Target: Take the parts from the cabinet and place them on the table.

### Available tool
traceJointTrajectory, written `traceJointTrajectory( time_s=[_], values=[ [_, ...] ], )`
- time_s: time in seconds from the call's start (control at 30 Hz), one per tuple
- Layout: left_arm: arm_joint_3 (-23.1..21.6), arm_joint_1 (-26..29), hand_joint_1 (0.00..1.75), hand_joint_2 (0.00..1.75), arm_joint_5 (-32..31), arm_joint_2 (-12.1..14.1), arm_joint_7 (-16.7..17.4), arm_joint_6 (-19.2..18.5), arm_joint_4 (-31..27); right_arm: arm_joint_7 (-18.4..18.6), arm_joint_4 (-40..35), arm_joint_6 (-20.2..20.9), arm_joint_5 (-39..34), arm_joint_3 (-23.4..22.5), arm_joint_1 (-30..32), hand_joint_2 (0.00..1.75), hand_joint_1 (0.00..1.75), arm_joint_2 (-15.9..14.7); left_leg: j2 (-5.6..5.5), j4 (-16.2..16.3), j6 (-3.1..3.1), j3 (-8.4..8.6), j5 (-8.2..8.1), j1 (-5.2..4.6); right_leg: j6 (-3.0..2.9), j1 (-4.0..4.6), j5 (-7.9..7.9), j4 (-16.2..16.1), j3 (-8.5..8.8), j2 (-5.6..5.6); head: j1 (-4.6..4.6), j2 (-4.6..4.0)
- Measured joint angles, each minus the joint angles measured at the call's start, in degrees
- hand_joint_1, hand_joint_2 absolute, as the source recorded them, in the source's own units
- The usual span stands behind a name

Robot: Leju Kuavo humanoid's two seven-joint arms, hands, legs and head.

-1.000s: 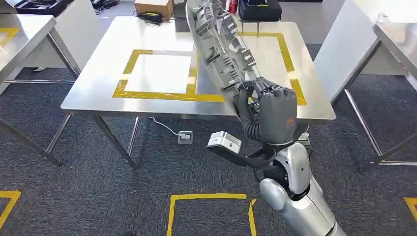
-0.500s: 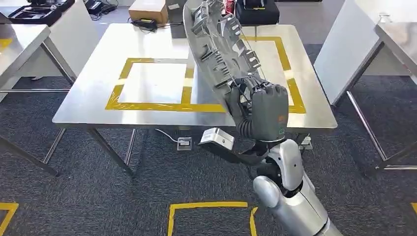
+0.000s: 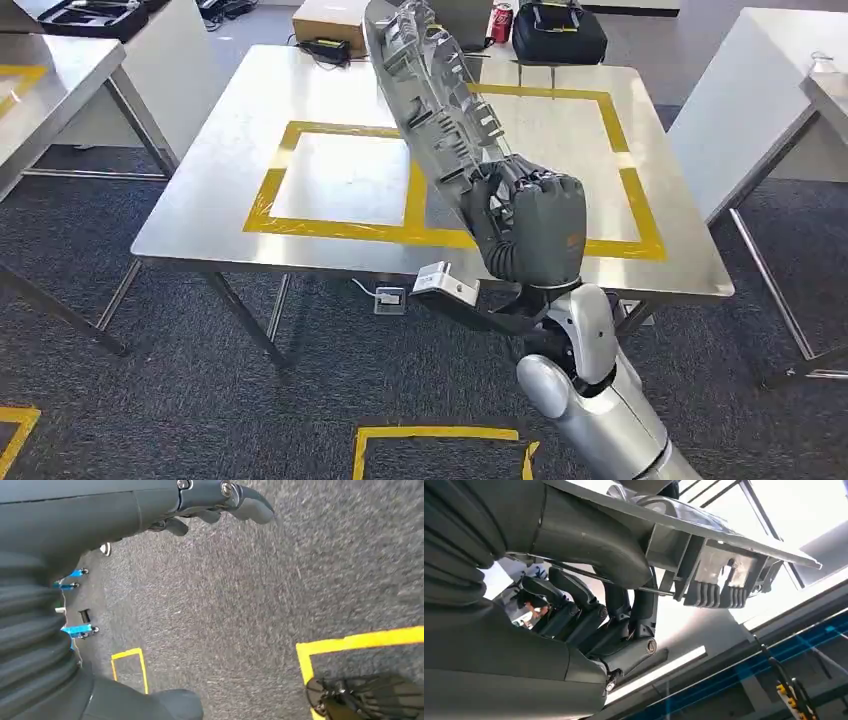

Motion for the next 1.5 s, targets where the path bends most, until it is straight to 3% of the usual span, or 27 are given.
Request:
traceJointTrajectory(
  time_s=[0.03, 0.07, 0.17, 0.2, 0.23, 0.27, 0.33, 0.37, 0.43, 0.5, 0.53, 0.57, 0.6, 0.7, 0.73, 0.83, 0.87, 0.9, 0.93, 1.0, 1.03, 1.07, 1.13, 1.17, 1.2, 1.33, 1.5],
  values=[
    [0.02, -0.09, 0.00, 1.75, -0.02, -0.22, 0.04, -0.11, 0.11, 0.04, 0.09, -0.07, -0.07, 0.00, -0.15, 1.75, 1.75, -0.11, 0.00, -0.02, -0.32, 0.43, -0.19, -0.21, -0.64, 0.10, -1.83, -0.05, 0.24, -0.14, -0.70, 0.00],
    [0.02, -0.38, 0.00, 1.75, -0.02, -0.11, 0.04, -0.11, -0.02, 0.00, 0.13, -0.07, -0.07, 0.00, -0.47, 1.75, 1.75, -0.15, 0.08, -0.19, -0.82, 0.16, -0.30, 0.18, -0.13, 0.31, -1.91, -1.78, 1.06, -0.08, -0.46, 0.00],
    [0.00, -0.04, 0.00, 1.75, -0.04, -0.11, -0.02, -0.04, 0.04, 0.22, 0.22, 0.00, -0.22, 0.00, -0.44, 1.75, 1.75, -0.28, 0.45, -0.27, -2.08, 1.38, 1.01, 0.31, -1.12, 0.28, -1.26, -4.12, 2.88, 0.11, -0.39, 0.00],
    [0.00, -0.04, 0.00, 1.75, -0.07, -0.15, -0.04, 0.07, 0.02, 0.37, 0.24, 0.00, -0.31, 0.00, -0.42, 1.75, 1.75, -0.33, 0.50, 0.21, -2.17, 1.17, 0.16, 0.29, -0.80, -0.36, -0.92, -5.00, 4.31, -0.06, -0.26, 0.00],
    [0.00, -0.16, 0.00, 1.75, -0.07, -0.26, -0.22, 0.09, 0.02, 0.42, 0.26, -0.02, -0.42, 0.00, -0.59, 1.75, 1.75, -0.37, 0.55, 2.24, -2.67, 0.41, -0.96, 0.28, -0.96, -0.58, -1.02, -5.22, 5.02, -0.05, -0.70, 0.00],
    [0.00, -0.25, 0.00, 1.75, -0.07, -0.24, -0.22, 0.09, 0.02, 0.42, 0.33, -0.06, -0.42, 0.00, -0.81, 1.75, 1.75, -0.37, 0.57, 5.66, -3.48, -1.57, -2.20, 0.62, -0.96, -0.74, -1.26, -5.23, 5.27, -0.06, -0.59, 0.00],
    [0.00, -0.24, 0.00, 1.75, -0.07, 0.02, -0.17, 0.09, 0.00, 0.46, 0.70, -0.09, -0.57, 0.00, -0.79, 1.75, 1.75, -0.42, 0.60, 13.90, -4.18, -7.03, -5.44, 1.32, -0.41, -1.18, -2.03, -5.12, 5.79, -0.05, -0.61, 0.00],
    [0.00, -0.13, 0.00, 1.75, -0.07, 0.09, 0.00, 0.09, 0.02, 0.57, 0.92, -0.02, -0.70, 0.00, -0.74, 1.75, 1.75, -0.42, 0.63, 15.42, -4.30, -8.65, -5.32, 1.56, -0.02, -1.49, -2.42, -4.98, 6.02, 0.01, -0.63, 0.00],
    [0.00, 0.01, 0.00, 1.75, -0.07, 0.24, 0.07, 0.09, 0.02, 0.88, 1.66, 0.20, -1.25, 0.00, -0.73, 1.75, 1.75, -0.39, 0.80, 10.61, -5.46, -7.94, -0.41, 2.26, 0.87, -2.29, -3.42, -4.52, 6.84, 0.20, -0.66, 0.00],
    [0.00, -0.02, 0.00, 1.75, -0.07, 0.35, 0.07, 0.09, 0.00, 0.98, 2.41, 0.39, -1.27, 0.00, -0.99, 1.75, 1.75, -0.39, 1.12, 0.47, -6.88, -4.38, 6.59, 3.14, 1.96, -2.99, -4.80, -3.61, 7.69, 0.19, -0.66, 0.00],
    [0.00, -0.05, 0.00, 1.75, -0.04, 0.24, 0.07, 0.07, 0.09, 1.01, 2.93, 0.48, -1.33, 0.00, -1.22, 1.75, 1.75, -0.39, 1.02, 0.13, -7.14, -4.50, 4.83, 2.59, 2.58, -2.82, -5.31, -3.21, 7.76, 0.23, -0.97, 0.00],
    [0.00, -0.32, 0.00, 1.75, -0.07, 0.26, 0.07, 0.07, 0.07, 1.12, 3.32, 0.66, -1.40, 0.00, -1.60, 1.75, 1.75, -0.39, 1.17, -0.82, -5.35, -4.14, 3.22, 2.48, 2.90, -2.81, -5.48, -2.83, 7.07, 0.22, -1.51, 0.00],
    [-0.02, -0.37, 0.00, 1.75, -0.04, 0.28, 0.04, 0.02, 0.04, 1.18, 3.85, 0.99, -1.44, 0.00, -1.90, 1.75, 1.75, -0.39, 0.98, -0.18, -4.08, -4.46, 4.29, 2.48, 3.35, -2.49, -5.87, -2.81, 6.87, 0.20, -1.12, 0.00],
    [0.00, -0.13, 0.00, 1.75, -0.04, 0.37, 0.13, 0.02, 0.00, 1.55, 5.62, 1.31, -2.34, 0.00, -2.37, 1.75, 1.75, -0.39, 0.84, 0.07, -2.61, -4.01, 3.62, 2.58, 4.36, -2.84, -6.67, -2.62, 7.54, 0.09, -0.94, 0.00],
    [0.00, -0.22, 0.00, 1.75, -0.04, 0.37, 0.11, 0.02, 0.00, 1.55, 6.21, 1.38, -2.47, 0.00, -2.66, 1.75, 1.75, -0.39, 0.78, 0.07, -2.24, -3.79, 3.38, 2.55, 4.40, -2.86, -7.61, -0.43, 6.60, 0.08, -0.74, 0.00],
    [0.00, -0.40, 0.00, 1.75, -0.04, 0.37, 0.13, -0.04, 0.00, 1.51, 8.94, 1.71, -3.15, 0.00, -4.01, 1.75, 1.75, -0.39, 0.77, 0.09, -1.56, -3.22, 2.62, 2.10, 4.56, -2.68, -12.82, 13.80, -1.95, 0.09, -0.48, 0.00],
    [0.00, -0.37, 0.00, 1.75, -0.04, 0.37, 0.15, -0.18, 0.00, 1.51, 9.94, 1.88, -3.34, -0.04, -4.24, 1.75, 1.75, -0.39, 0.69, 0.10, -1.43, -2.84, 2.28, 1.91, 4.40, -2.62, -12.69, 16.64, -4.23, 0.09, -0.46, 0.00],
    [0.00, -0.35, 0.00, 1.75, -0.04, 0.37, 0.15, -0.37, 0.00, 1.51, 10.66, 2.05, -3.37, -0.13, -4.25, 1.75, 1.75, -0.44, 0.52, 0.10, -1.42, -2.34, 1.93, 1.79, 4.10, -2.47, -11.00, 16.07, -4.80, 0.10, -0.46, 0.00],
    [0.00, -0.34, 0.00, 1.75, -0.04, 0.39, 0.17, -0.42, 0.00, 1.51, 11.34, 2.10, -3.39, -0.15, -4.29, 1.75, 1.75, -0.44, 0.28, 0.10, -1.48, -1.73, 1.52, 1.67, 3.67, -2.26, -8.12, 13.11, -4.10, 0.10, -0.42, 0.00],
    [0.00, -0.43, 0.00, 1.75, -0.04, 0.37, 0.15, -0.42, -0.02, 1.47, 12.28, 2.12, -3.39, -0.20, -4.70, 1.75, 1.75, -0.46, 0.01, 0.08, -1.65, -0.22, 0.57, 1.45, 2.33, -1.66, -0.73, 2.14, -0.07, 0.13, -0.37, 0.00],
    [0.00, -0.36, 0.00, 1.75, -0.04, 0.22, 0.15, -0.52, 0.11, 1.42, 12.76, 2.10, -3.39, -0.24, -5.00, 1.75, 1.75, -0.44, -0.01, -0.04, -1.82, -0.38, 0.28, 1.50, 1.58, -1.15, -0.53, -0.08, 1.04, 0.15, -0.37, 0.00],
    [0.00, -0.49, 0.00, 1.75, -0.07, 0.26, 0.15, -0.57, 0.04, 1.38, 13.13, 2.16, -3.37, -0.31, -5.50, 1.75, 1.75, -0.44, -0.22, 0.01, -2.28, -0.15, 0.24, 1.30, 1.34, -0.92, -0.81, -1.34, 1.31, 0.08, -0.68, 0.00],
    [0.00, -0.52, 0.00, 1.75, -0.07, 0.31, 0.13, -0.70, 0.04, 1.38, 14.37, 2.64, -3.89, -0.31, -6.66, 1.75, 1.75, -0.35, -0.05, -0.29, -2.80, -0.20, 0.15, 1.52, 1.30, -0.72, -1.42, -1.63, 1.37, 0.23, -0.46, 0.00],
    [0.00, -0.51, 0.00, 1.75, -0.09, 0.29, -0.02, -0.79, 0.07, 1.55, 15.55, 3.15, -4.62, -0.31, -7.47, 1.75, 1.75, -0.35, 0.05, -0.24, -2.72, 0.02, -0.02, 1.33, 1.65, -0.98, -1.18, -2.23, 1.67, 0.24, -0.44, 0.00],
    [0.00, -0.53, 0.00, 1.75, -0.07, 0.39, -0.29, -0.92, 0.07, 1.53, 17.10, 3.34, -5.31, -0.31, -8.16, 1.75, 1.75, -0.33, 0.14, -0.54, -2.08, 0.11, 0.36, 1.24, 2.38, -1.05, -1.20, -2.40, 1.74, 0.30, -0.46, 0.00],
    [-0.02, -0.74, 0.00, 1.75, 0.13, 0.39, -0.46, -1.05, 0.07, 0.44, 23.55, 3.15, -6.62, -0.31, -10.49, 1.75, 1.75, -0.26, 0.21, -1.35, -2.48, 0.58, 0.26, 1.30, 1.98, -1.00, -1.43, -2.38, 1.76, 0.34, -0.48, 0.00],
    [-0.04, -0.91, 0.00, 1.75, -0.17, 0.53, 0.52, -0.83, 0.04, 2.69, 33.61, 4.46, -6.34, -0.42, -14.80, 1.75, 1.75, 0.24, 0.24, -1.78, -3.01, 0.86, 0.42, 1.31, 1.69, -0.96, -1.49, -2.38, 1.79, 0.36, -0.48, 0.00]
  ],
)
